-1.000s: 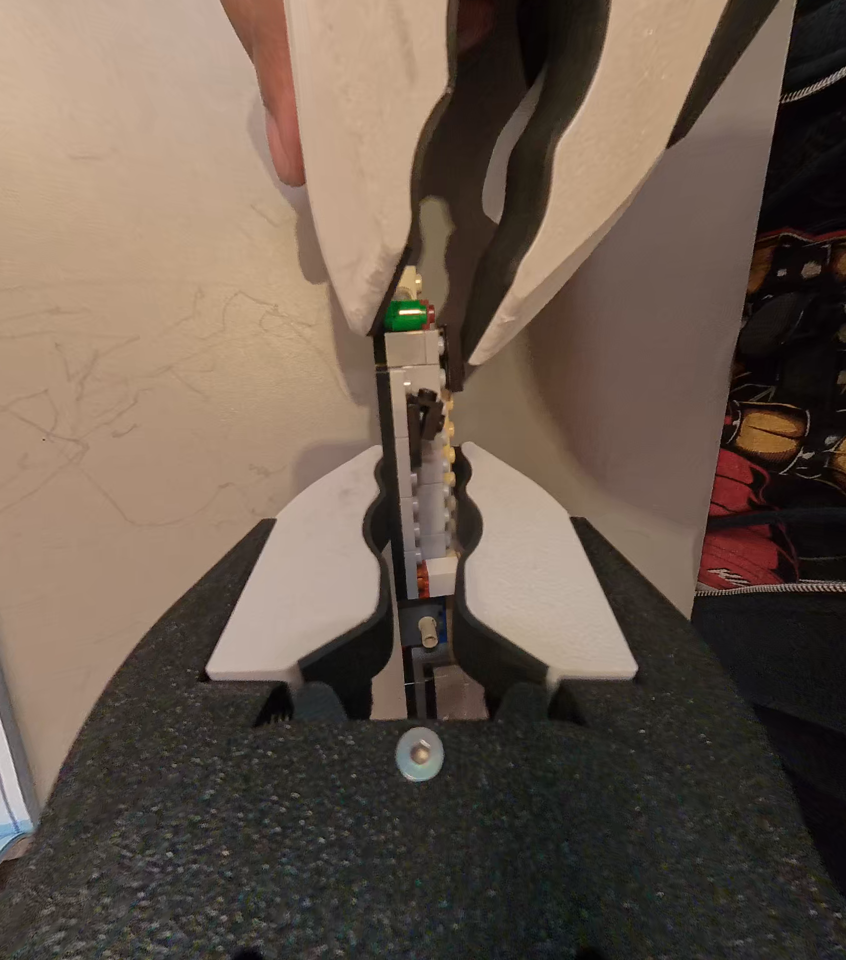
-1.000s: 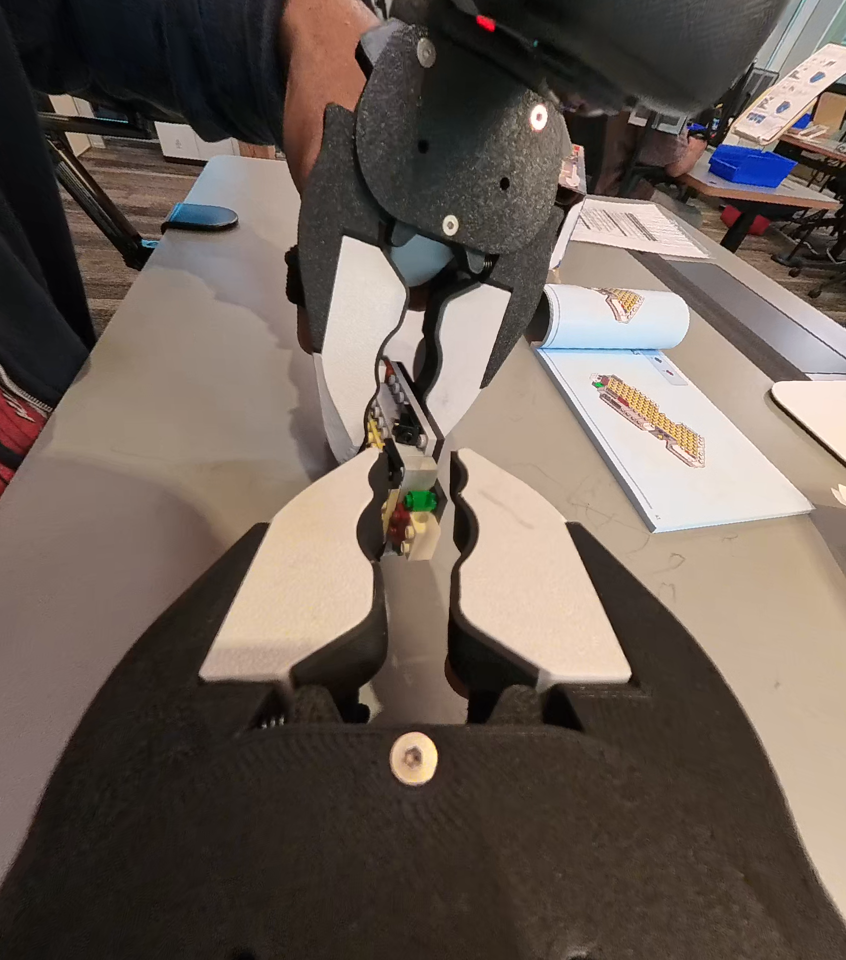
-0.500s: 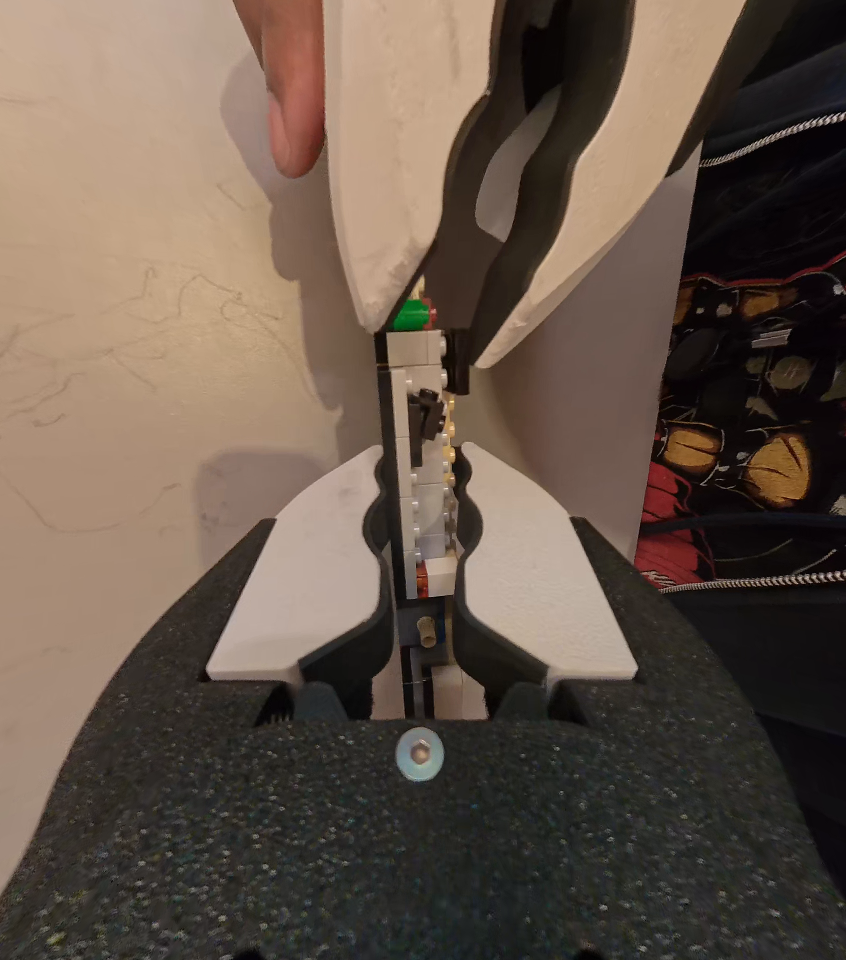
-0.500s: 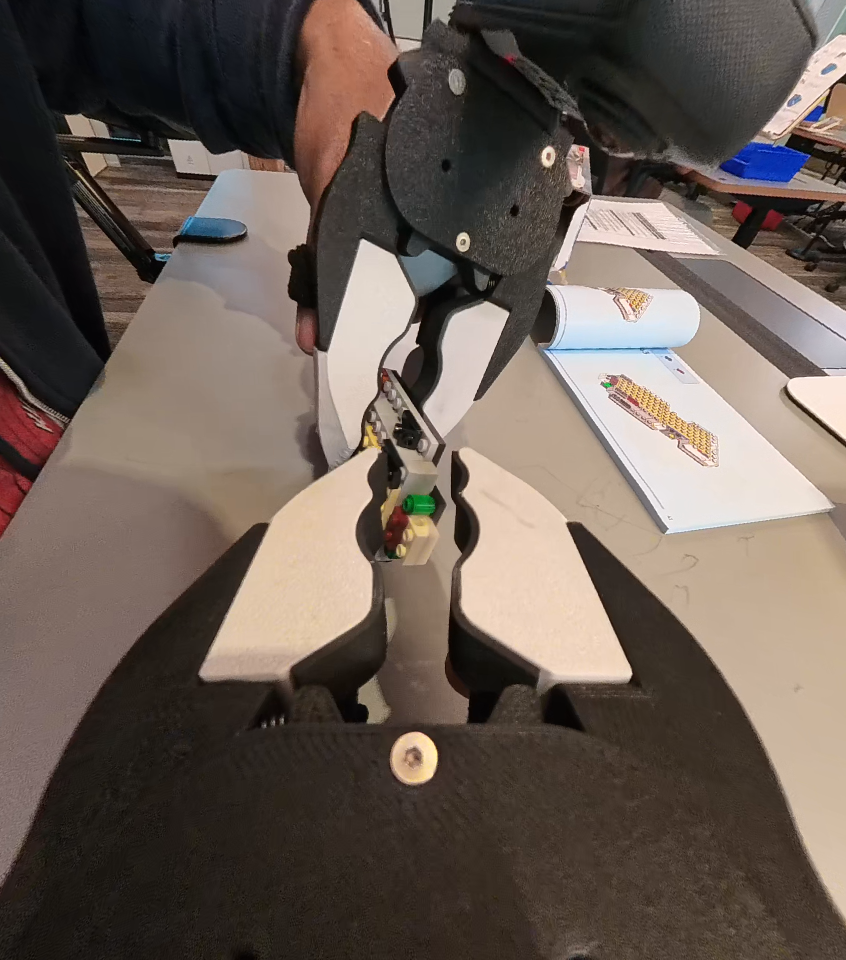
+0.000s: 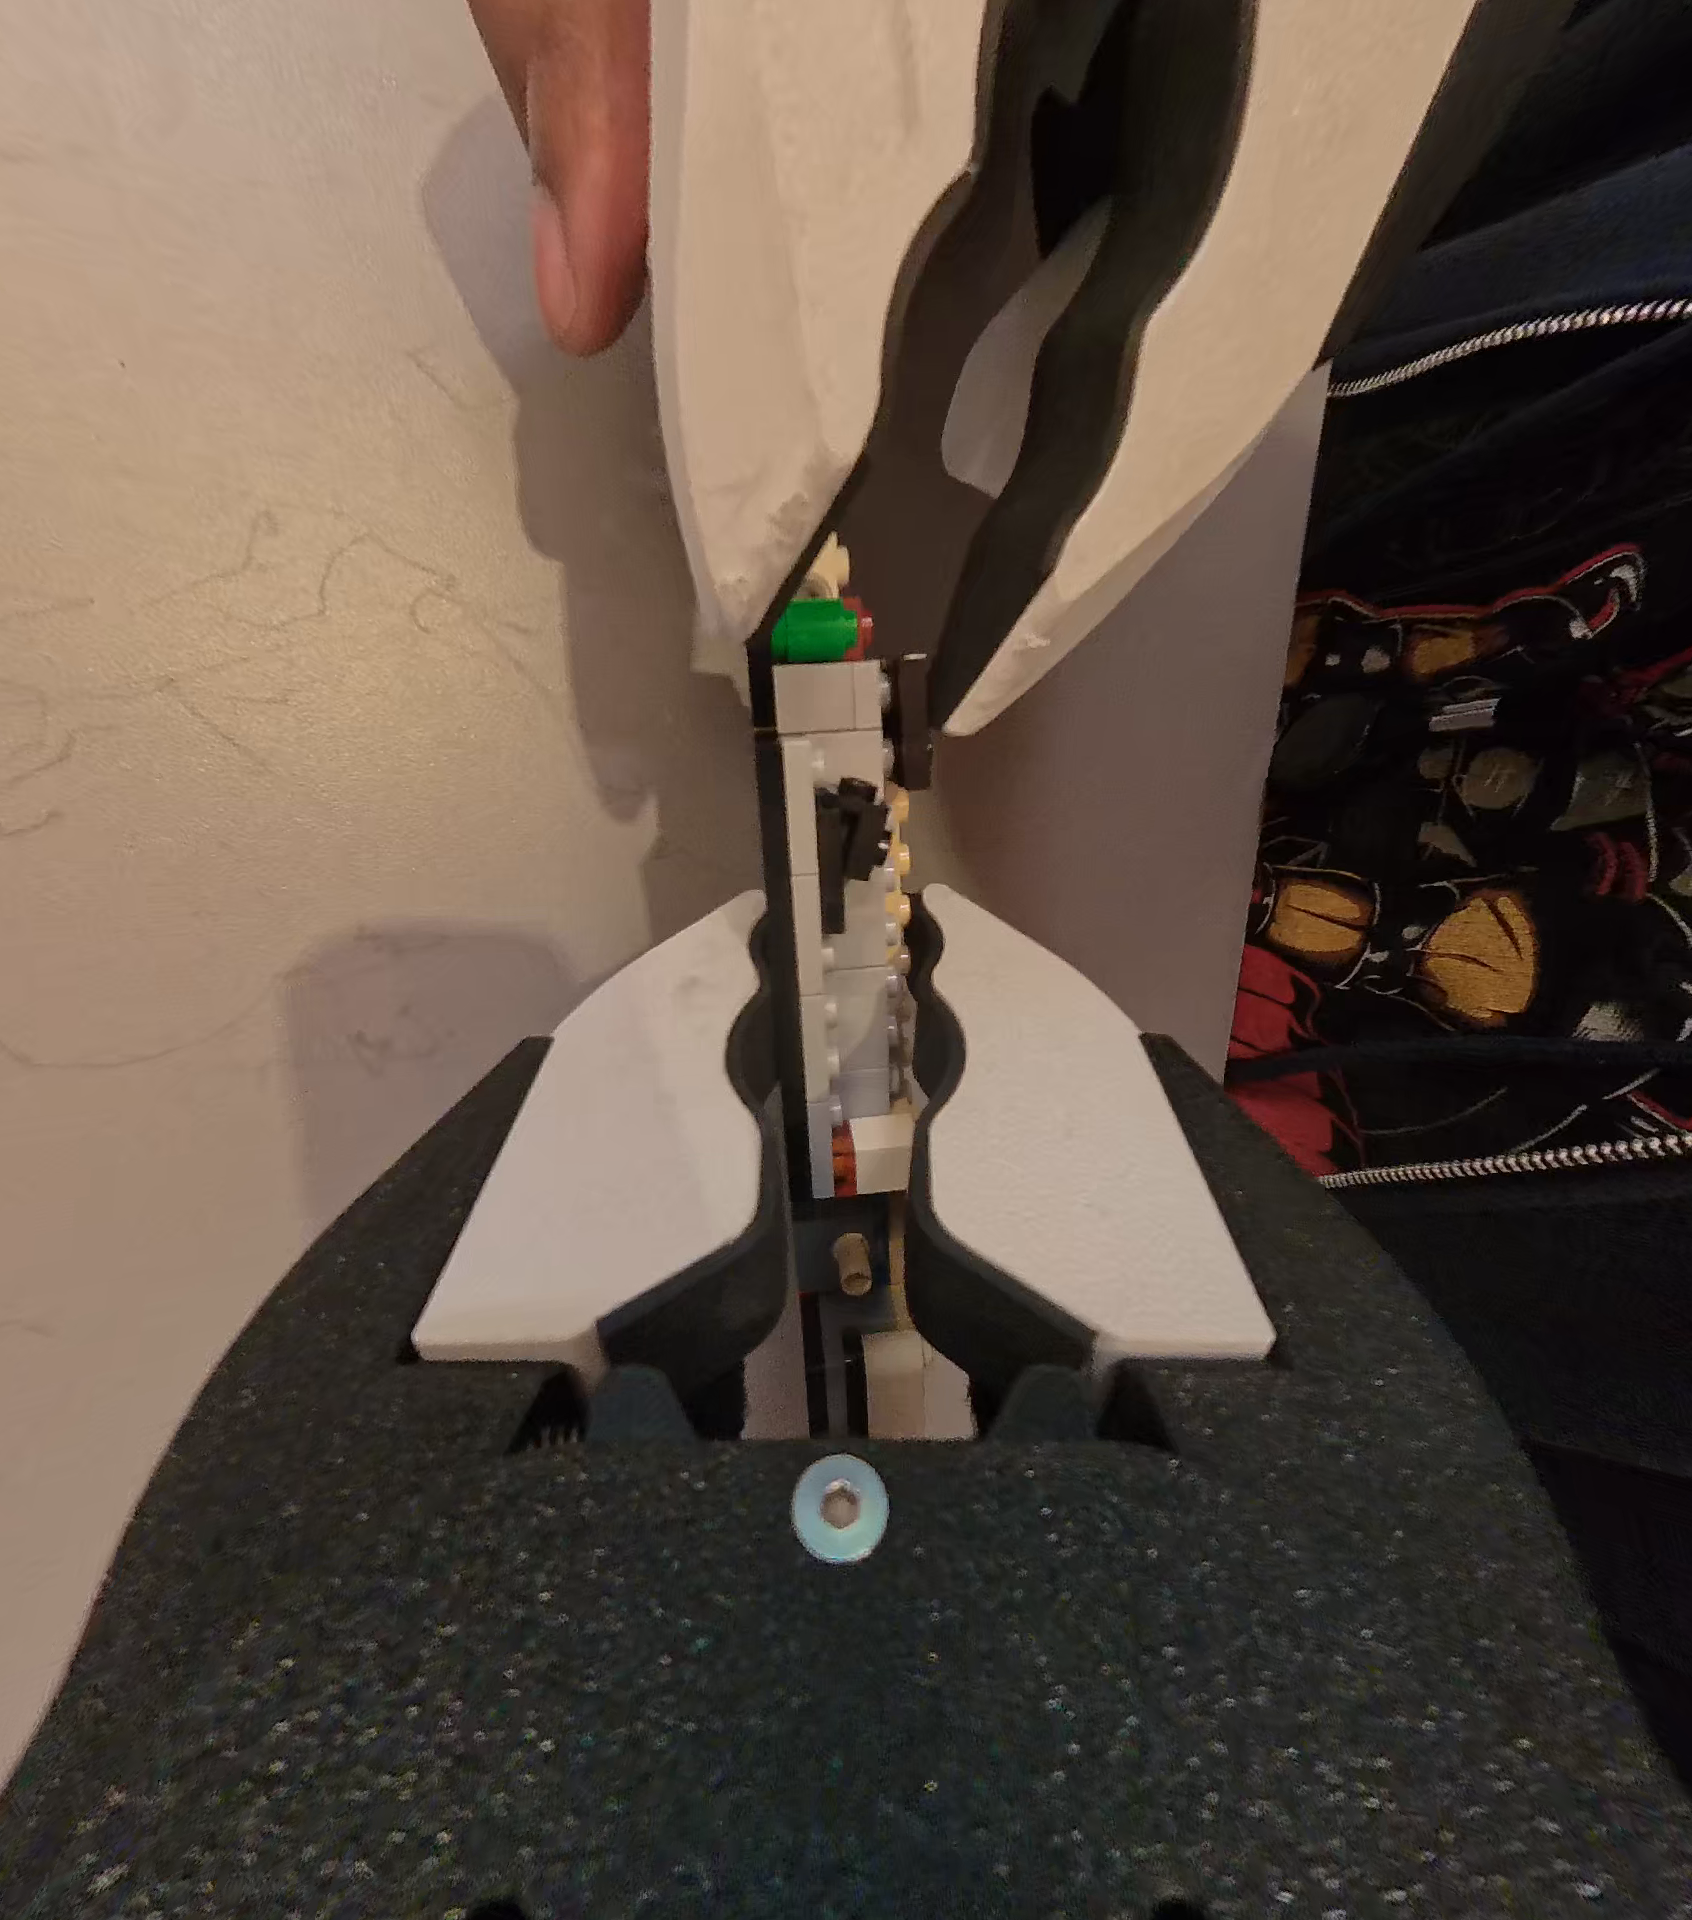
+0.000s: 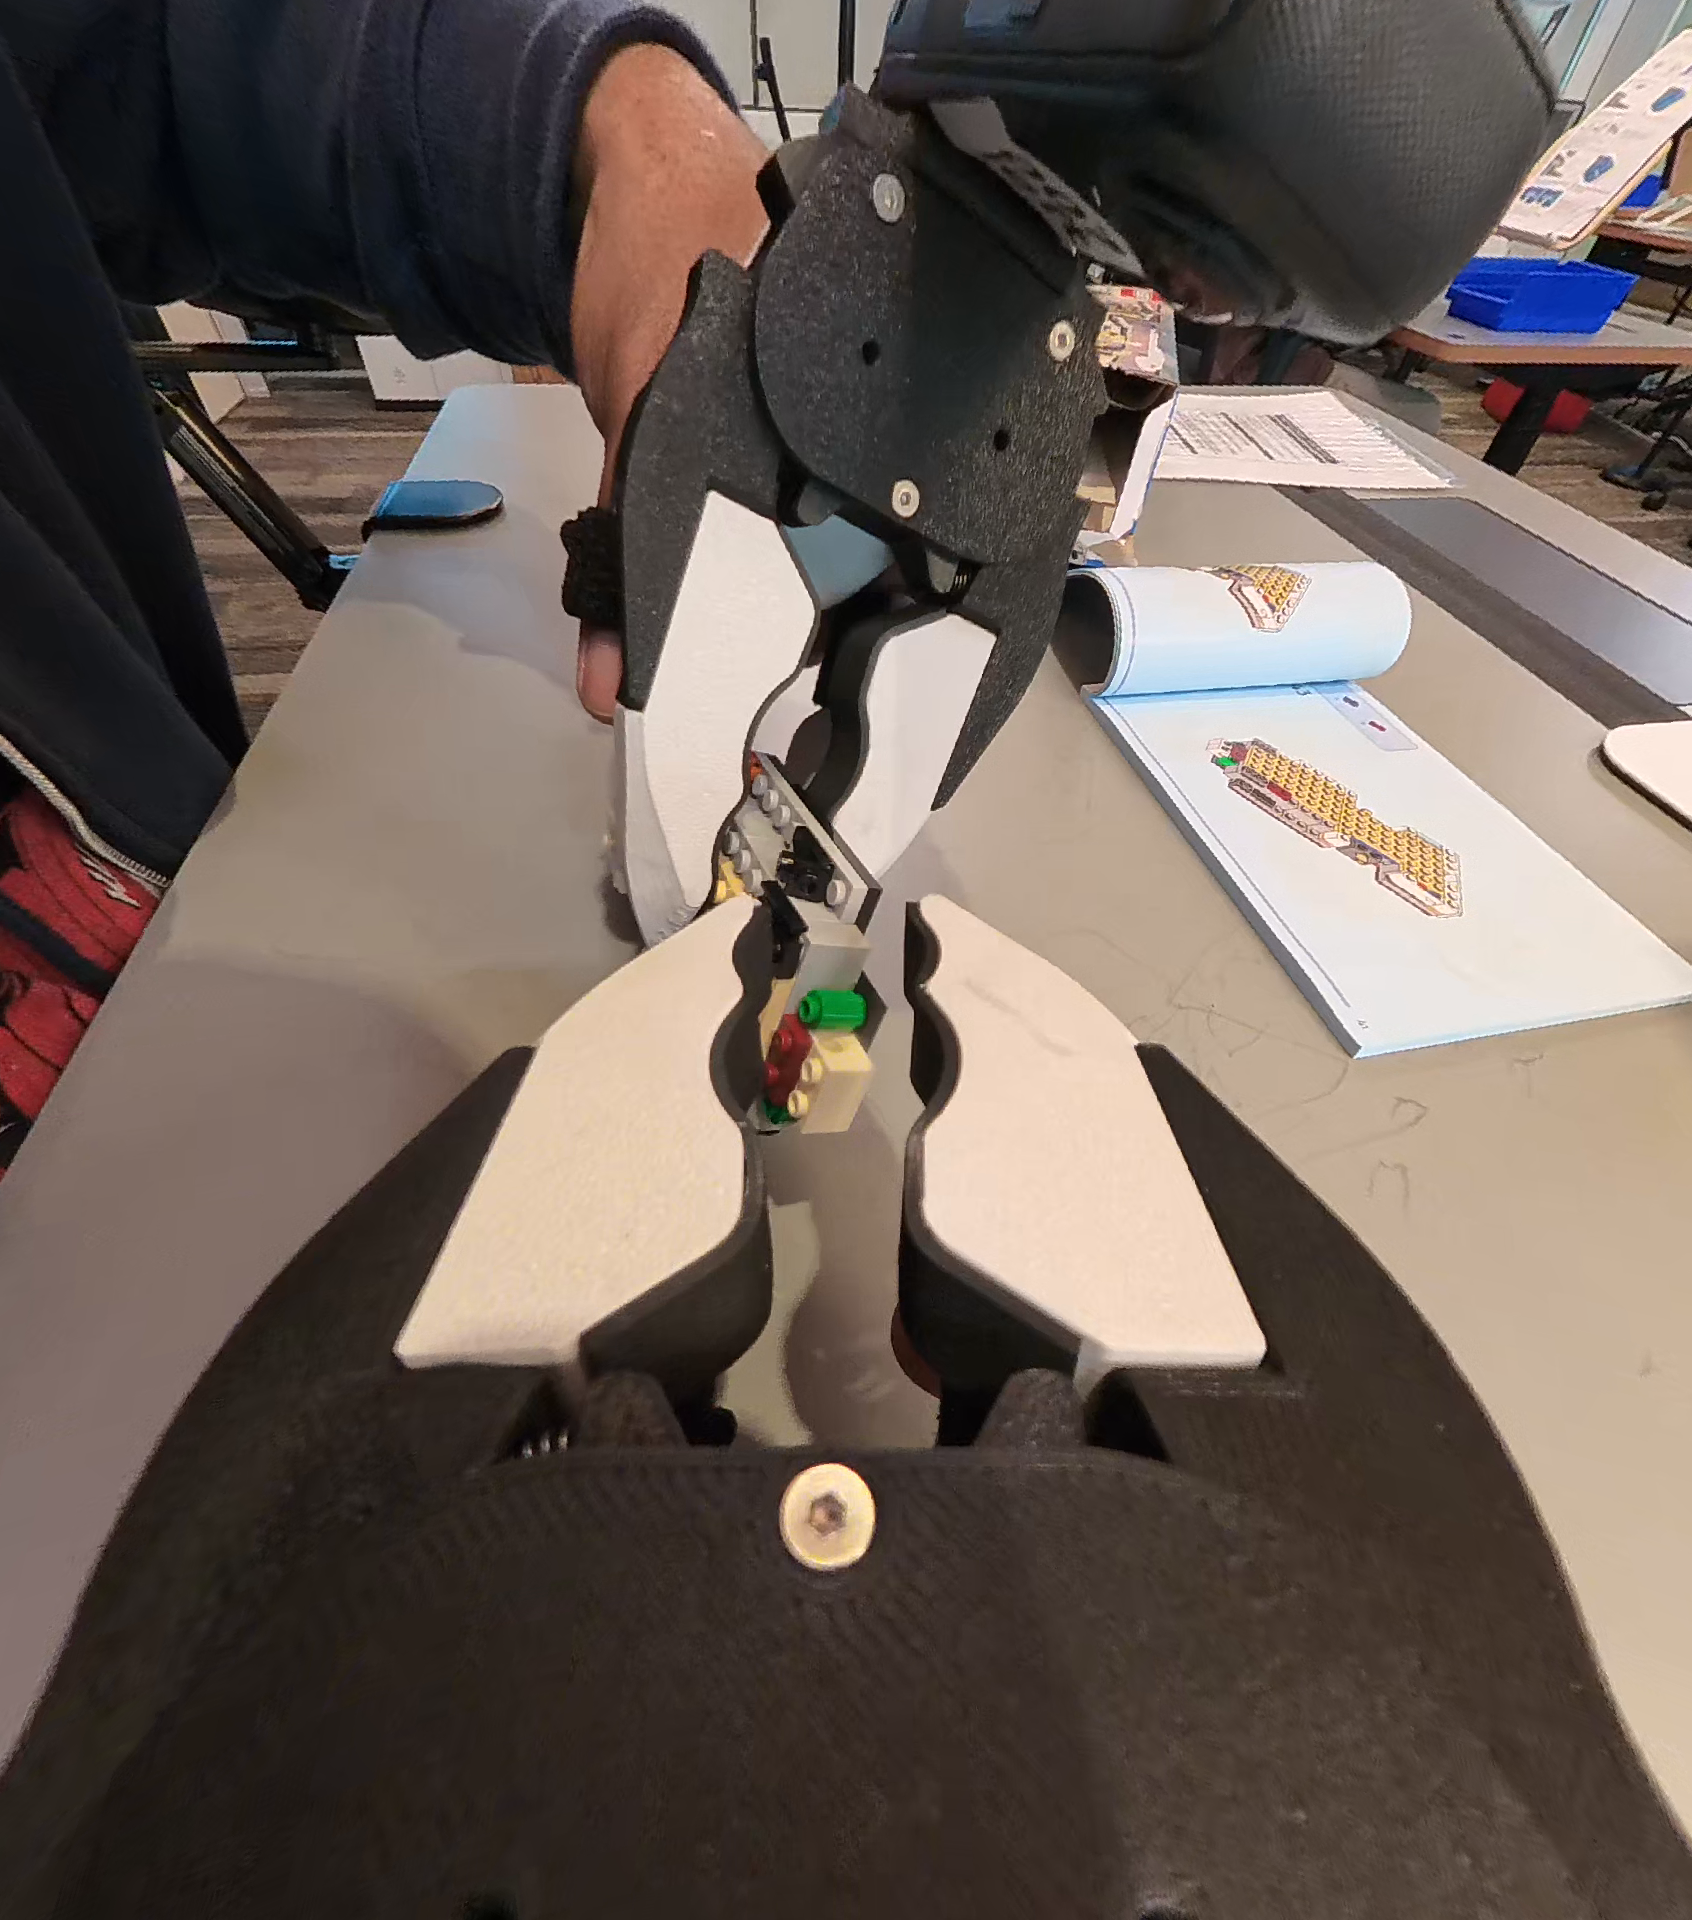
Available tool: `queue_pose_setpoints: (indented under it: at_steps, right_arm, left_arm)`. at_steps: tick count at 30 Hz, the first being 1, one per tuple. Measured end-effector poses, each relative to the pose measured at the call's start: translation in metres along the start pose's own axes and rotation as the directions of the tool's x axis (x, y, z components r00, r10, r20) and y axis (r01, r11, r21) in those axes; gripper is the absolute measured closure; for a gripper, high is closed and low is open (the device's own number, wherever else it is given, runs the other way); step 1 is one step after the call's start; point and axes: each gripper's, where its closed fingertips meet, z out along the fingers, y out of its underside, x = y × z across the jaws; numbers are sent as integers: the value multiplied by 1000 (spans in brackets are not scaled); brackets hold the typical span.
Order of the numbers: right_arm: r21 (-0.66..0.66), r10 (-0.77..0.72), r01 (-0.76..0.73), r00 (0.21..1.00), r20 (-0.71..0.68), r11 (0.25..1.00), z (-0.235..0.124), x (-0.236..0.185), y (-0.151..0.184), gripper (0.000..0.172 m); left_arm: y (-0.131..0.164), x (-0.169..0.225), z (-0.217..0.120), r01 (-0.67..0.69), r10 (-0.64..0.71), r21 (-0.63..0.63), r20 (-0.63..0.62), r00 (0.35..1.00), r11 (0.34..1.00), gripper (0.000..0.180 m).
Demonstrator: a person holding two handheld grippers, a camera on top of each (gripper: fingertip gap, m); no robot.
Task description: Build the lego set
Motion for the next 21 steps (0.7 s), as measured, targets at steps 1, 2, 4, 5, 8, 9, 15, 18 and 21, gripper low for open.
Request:
queue_pose_setpoints:
  at_steps: [1, 2, 4, 5, 8, 9, 15, 18, 21]
  right_arm:
    - [3, 3, -3, 1000, 0, 1000, 0, 0, 0, 148]
    - [5, 6, -6, 1000, 0, 1000, -1, 0, -1, 148]
    - [9, 11, -11, 1000, 2, 1000, -1, 0, -1, 148]
    - [9, 13, -13, 1000, 3, 1000, -1, 0, -1, 148]
    - [11, 16, -17, 1000, 6, 1000, -1, 0, -2, 148]
    - [11, 17, -17, 1000, 6, 1000, -1, 0, -2, 148]
    - [11, 25, -25, 1000, 11, 1000, -1, 0, -1, 148]
    - [17, 31, -31, 999, 15, 999, -1, -1, -2, 148]
    - [24, 35, -35, 999, 20, 999, -2, -1, -3, 148]
  left_arm:
    - [-1, 1, 0, 9, -8, 5, -11, 1000, 1000, 159]
    - [-1, 1, 0, 15, -15, 9, -20, 1000, 1000, 159]
    - [-2, 3, 0, 24, -24, 16, -34, 999, 1000, 159]
    - [-2, 3, 0, 28, -28, 16, -40, 999, 999, 159]
    - [-2, 4, 0, 37, -36, 21, -56, 998, 999, 159]
    - [-2, 4, 0, 40, -39, 23, -59, 997, 999, 159]
    - [-2, 5, 1, 49, -47, 27, -72, 996, 998, 159]
    - [-2, 6, 0, 52, -50, 31, -78, 996, 998, 159]
    - [-3, 7, 0, 60, -57, 38, -88, 995, 997, 159]
